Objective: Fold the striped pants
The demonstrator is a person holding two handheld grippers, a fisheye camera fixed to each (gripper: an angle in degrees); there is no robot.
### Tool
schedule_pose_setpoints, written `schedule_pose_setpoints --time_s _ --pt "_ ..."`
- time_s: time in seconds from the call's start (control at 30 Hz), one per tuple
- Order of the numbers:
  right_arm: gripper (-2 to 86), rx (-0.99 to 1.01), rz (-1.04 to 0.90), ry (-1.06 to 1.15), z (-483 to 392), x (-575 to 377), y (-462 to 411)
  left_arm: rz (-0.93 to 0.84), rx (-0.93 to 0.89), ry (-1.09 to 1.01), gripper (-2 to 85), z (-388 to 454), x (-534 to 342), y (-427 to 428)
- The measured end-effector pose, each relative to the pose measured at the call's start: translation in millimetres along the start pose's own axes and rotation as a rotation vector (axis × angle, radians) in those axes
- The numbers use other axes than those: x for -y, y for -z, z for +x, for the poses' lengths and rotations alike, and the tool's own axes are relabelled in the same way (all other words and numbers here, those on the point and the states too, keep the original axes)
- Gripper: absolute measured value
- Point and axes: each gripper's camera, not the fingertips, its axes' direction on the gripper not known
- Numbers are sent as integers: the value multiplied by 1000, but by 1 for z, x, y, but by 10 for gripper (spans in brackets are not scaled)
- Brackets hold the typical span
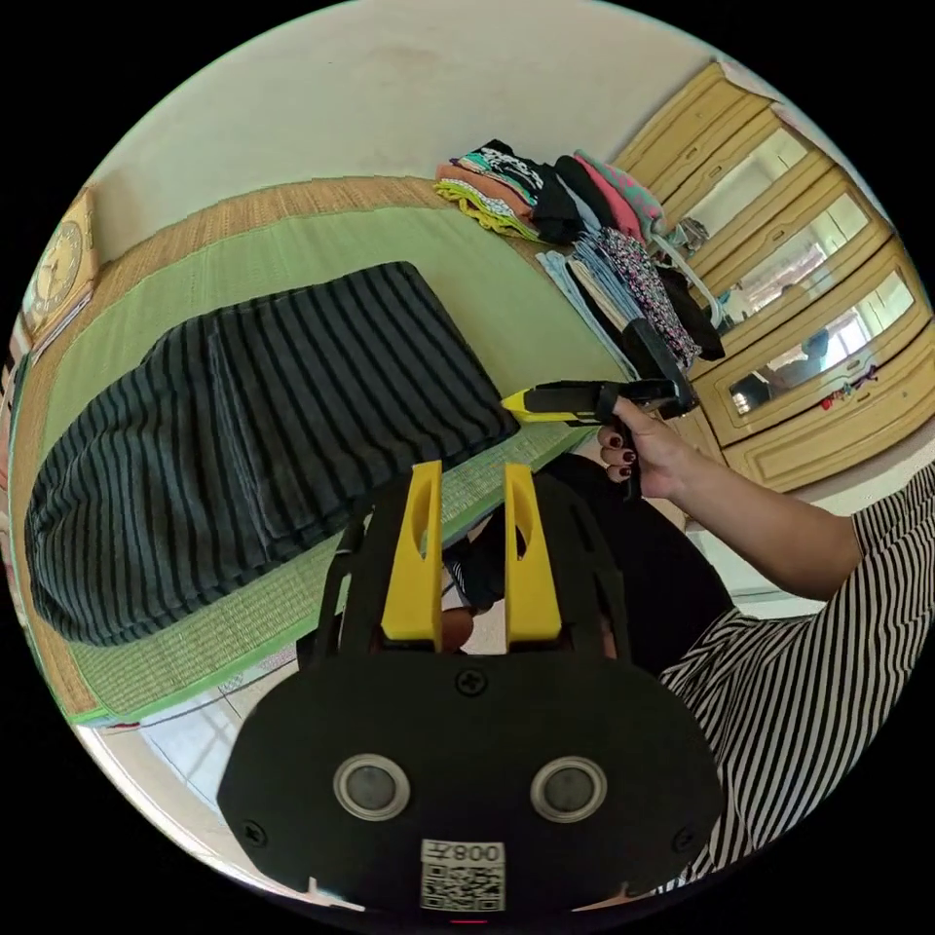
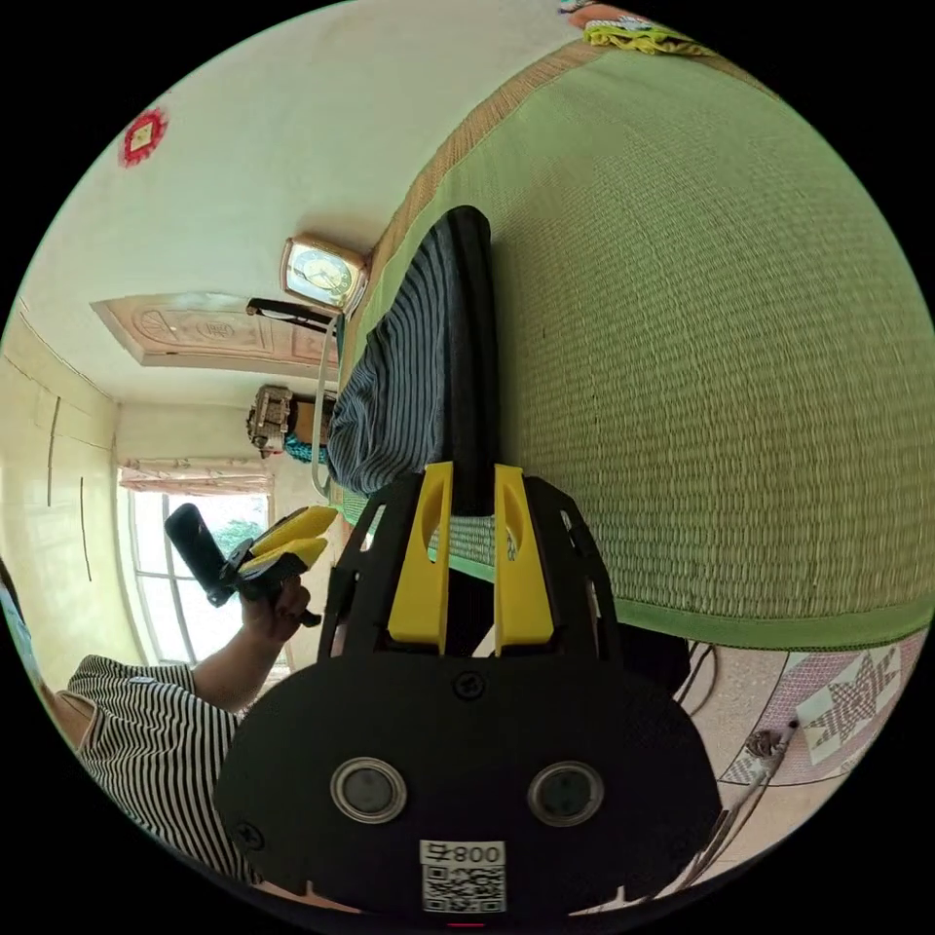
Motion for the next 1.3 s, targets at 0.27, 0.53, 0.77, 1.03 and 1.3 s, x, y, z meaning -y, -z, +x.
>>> schedule_pose_setpoints --time_s 0.27,0.53,0.77,1.03,1.3 --pt "75 94 -42 -31 11 11 13 -162 234 -214 128 77 43 -101" --pt "79 41 -96 33 -1 19 17 -206 437 -285 68 110 46 -139" --pt "87 15 41 47 -6 89 58 -140 229 -175 53 94 50 -121" --pt "106 -51 -68 32 -11 194 20 -60 102 -106 51 83 55 -84" --pt "98 67 -82 33 -13 195 23 7 -27 -83 44 66 60 -32"
